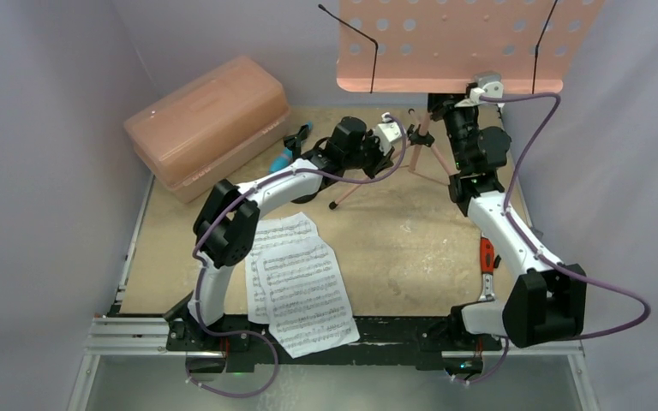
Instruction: Set up the instrument practice props
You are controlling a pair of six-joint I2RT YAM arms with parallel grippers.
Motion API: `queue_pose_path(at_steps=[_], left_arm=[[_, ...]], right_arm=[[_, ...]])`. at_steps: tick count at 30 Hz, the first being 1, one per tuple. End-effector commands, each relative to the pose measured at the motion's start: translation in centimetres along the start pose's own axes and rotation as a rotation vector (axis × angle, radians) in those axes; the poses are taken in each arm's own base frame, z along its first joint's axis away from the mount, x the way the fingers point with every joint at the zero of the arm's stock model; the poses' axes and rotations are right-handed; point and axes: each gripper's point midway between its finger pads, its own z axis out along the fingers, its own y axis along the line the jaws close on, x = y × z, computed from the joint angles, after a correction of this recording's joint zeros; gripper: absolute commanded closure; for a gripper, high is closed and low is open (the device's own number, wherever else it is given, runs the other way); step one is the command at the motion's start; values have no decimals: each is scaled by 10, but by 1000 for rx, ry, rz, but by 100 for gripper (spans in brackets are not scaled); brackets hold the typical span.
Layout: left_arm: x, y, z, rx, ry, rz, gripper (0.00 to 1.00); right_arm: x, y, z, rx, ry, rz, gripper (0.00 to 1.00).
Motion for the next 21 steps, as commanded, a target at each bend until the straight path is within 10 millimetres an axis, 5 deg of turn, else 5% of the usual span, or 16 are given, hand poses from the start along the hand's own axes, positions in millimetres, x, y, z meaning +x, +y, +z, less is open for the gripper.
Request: queue_pose_path(at_steps=[1,18,21], left_arm=[[-56,60,-4,-221,-170,19,100],[-40,71,-16,-211,-165,-14,100],[-40,73,-21,-204,-171,-23,100]], right_arm=[[-75,45,14,-192,-214,112,100],[-34,45,16,-199,-95,121,100],[-30,41,14,-173,-78,120,84]])
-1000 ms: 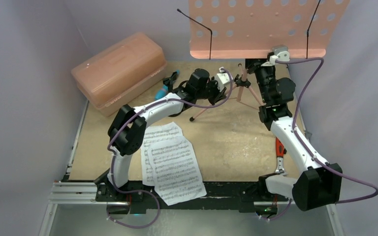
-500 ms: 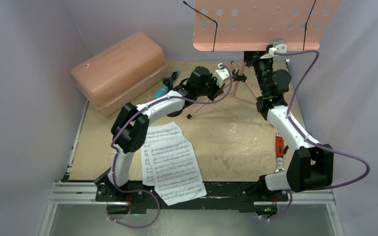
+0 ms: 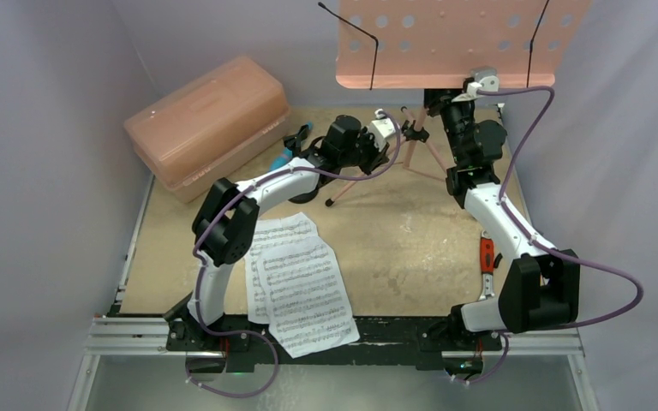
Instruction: Set up the instrument practice props
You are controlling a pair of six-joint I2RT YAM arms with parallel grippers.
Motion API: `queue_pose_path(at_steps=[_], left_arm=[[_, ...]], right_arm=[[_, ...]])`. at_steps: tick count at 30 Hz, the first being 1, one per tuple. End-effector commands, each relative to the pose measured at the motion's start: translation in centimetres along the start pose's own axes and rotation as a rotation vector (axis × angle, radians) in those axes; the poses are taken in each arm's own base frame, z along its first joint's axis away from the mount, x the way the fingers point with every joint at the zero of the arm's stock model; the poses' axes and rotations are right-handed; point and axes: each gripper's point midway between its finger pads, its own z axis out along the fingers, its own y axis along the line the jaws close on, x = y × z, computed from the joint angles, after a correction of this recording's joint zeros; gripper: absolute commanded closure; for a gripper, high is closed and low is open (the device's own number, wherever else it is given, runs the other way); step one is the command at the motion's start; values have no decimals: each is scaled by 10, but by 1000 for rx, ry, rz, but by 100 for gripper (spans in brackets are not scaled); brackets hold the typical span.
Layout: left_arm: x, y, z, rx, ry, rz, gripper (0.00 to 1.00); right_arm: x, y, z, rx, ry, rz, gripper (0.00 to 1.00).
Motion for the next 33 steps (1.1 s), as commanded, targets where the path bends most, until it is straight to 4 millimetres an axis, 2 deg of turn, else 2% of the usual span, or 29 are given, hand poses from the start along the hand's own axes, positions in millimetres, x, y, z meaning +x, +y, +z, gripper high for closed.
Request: queue_pose_path(at_steps=[1,3,5,7,12,21,33], left_arm=[[-48,51,-19,-141,-169,-6,100],[-50,50,-21,-135,-176,-4,100],[-51,47,-23,-127,-192,-10,100],[-53,46,-25,-124,-202,-7,100],[-53,45,-26,-115,-197,0,100],[-50,34,-35,-69,-198,44,100],[-32,27,-44,-36,-122,82,100]], right_arm=[[-46,43,-2,-137,-82,86,80],[-44,42,-3,-131,-73,85,71],[-42,41,-5,-126,-64,87,53],[-40,41,-7,-123,-54,93,41],[-31,40,-16,-111,-9,107,28],[-9,38,-46,-83,103,78,22],[38,36,-93,-63,297,47,21]])
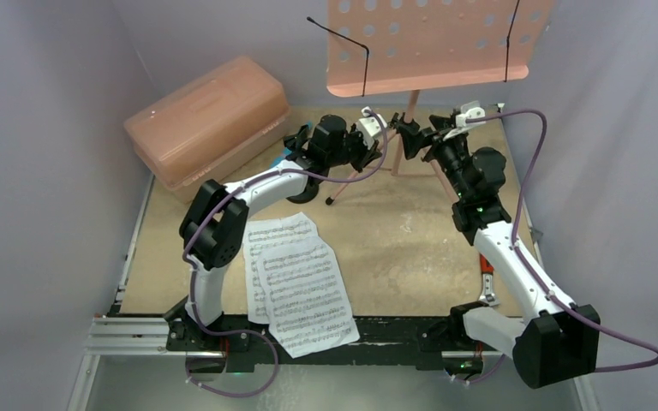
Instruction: Set up the instrument practice props
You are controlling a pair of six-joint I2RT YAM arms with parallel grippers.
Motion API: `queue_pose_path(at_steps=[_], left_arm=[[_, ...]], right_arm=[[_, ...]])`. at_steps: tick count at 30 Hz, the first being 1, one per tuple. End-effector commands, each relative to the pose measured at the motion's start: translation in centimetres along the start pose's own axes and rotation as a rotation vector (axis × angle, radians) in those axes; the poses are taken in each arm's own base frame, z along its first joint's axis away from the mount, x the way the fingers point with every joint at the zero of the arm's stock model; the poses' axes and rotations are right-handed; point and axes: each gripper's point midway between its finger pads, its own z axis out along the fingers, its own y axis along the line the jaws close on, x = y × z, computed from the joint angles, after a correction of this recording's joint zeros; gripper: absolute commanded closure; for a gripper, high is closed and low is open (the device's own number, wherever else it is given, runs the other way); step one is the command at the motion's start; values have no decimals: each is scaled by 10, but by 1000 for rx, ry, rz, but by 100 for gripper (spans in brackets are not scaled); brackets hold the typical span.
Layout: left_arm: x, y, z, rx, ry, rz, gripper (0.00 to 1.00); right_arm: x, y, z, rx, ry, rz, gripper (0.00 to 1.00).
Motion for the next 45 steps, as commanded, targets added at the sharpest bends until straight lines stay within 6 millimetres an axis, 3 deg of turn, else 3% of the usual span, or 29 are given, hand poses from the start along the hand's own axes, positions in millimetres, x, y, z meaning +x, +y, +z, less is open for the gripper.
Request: queue_pose_path(at_steps=[1,9,17,25,29,35,36,45], left_arm=[[-23,16,-23,-39,-18,68,100],[-25,20,-27,-41,1,84,100],[-20,15,-29,-16,19,78,100],[-22,15,-29,-7,28,77,98],[-19,15,-29,-8,39,81,100],[-18,17,-30,-23,42,68,100],[-19,19,-31,-33,40,65,100],[-13,18,-43,-46,50,35,100]], right_arm=[[12,0,-15,5,49,-25,21],[57,-17,-25,78,161,-58,20],[109,-41,-8,96,311,-172,26],[126,-67,6,158,352,-232,42],[131,-45,14,13,324,-233,49],[137,-19,8,-128,331,-211,95],[138,-18,6,-136,336,-207,99],[136,-8,-10,-176,361,-202,100]])
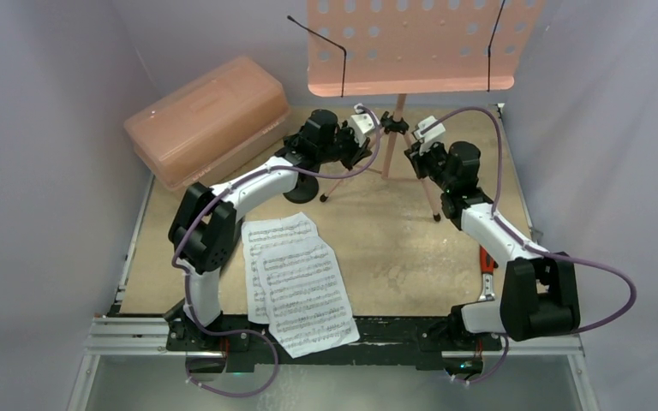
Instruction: Set up the instrument practice props
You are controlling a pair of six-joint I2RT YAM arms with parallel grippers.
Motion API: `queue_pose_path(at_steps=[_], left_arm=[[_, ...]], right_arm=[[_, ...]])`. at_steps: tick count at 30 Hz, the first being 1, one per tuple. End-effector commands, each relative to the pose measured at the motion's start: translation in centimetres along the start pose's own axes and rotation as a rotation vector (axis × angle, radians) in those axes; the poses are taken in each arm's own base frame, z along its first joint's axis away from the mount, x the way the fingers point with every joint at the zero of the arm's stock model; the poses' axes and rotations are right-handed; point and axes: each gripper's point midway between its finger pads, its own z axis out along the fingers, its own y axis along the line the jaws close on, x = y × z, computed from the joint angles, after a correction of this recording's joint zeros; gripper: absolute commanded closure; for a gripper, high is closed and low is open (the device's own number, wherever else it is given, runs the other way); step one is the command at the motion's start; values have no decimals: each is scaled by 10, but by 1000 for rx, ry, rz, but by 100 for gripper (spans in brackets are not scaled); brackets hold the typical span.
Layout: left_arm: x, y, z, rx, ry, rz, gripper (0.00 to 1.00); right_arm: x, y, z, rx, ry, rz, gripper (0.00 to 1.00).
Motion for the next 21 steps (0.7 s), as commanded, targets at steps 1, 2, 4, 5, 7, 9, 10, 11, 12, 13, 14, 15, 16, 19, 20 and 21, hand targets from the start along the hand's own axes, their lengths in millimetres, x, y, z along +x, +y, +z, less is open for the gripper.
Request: queue_pose_path(at_steps=[1,2,4,5,7,9,10,11,12,13,14,15,16,19,20,21], left_arm=[[-12,4,-20,-32,-12,4,100],[-13,3,-23,-31,-13,1,100],[-9,0,-27,-27,-6,-5,100],[-9,-1,-29,-26,-5,-8,100],[-7,-3,-33,-27,-1,-13,100],[-4,-3,-38,-38,5,-17,100],[-3,-4,-40,-41,7,-19,100],[-1,-4,-42,-45,10,-19,100],[1,-5,-43,-46,16,-21,100],[2,-5,-44,-48,19,-21,100],[4,-6,-45,-49,23,-23,100],[5,-5,-46,-51,25,-25,100],[5,-6,-47,-50,26,-25,100],[8,-6,-48,-50,33,-28,100],[7,-7,-48,-49,32,-25,100],[6,-6,-48,-49,31,-25,100]], right_arm=[[-24,27,-14,-112,-59,38,100],[-25,29,-16,-121,-60,39,100],[-26,33,-20,-140,-61,44,100],[-27,35,-22,-147,-60,49,100],[-28,39,-26,-162,-60,60,100],[-30,43,-31,-176,-66,68,100],[-30,46,-33,-187,-70,73,100],[-30,48,-35,-197,-72,76,100],[-29,51,-37,-207,-71,81,100],[-29,53,-39,-216,-69,87,100],[-28,56,-41,-225,-67,92,100],[-27,58,-43,-232,-65,97,100],[-26,61,-45,-240,-62,102,100],[-23,65,-50,-250,-57,111,100],[-22,66,-52,-249,-56,112,100],[-21,66,-53,-249,-55,113,100]])
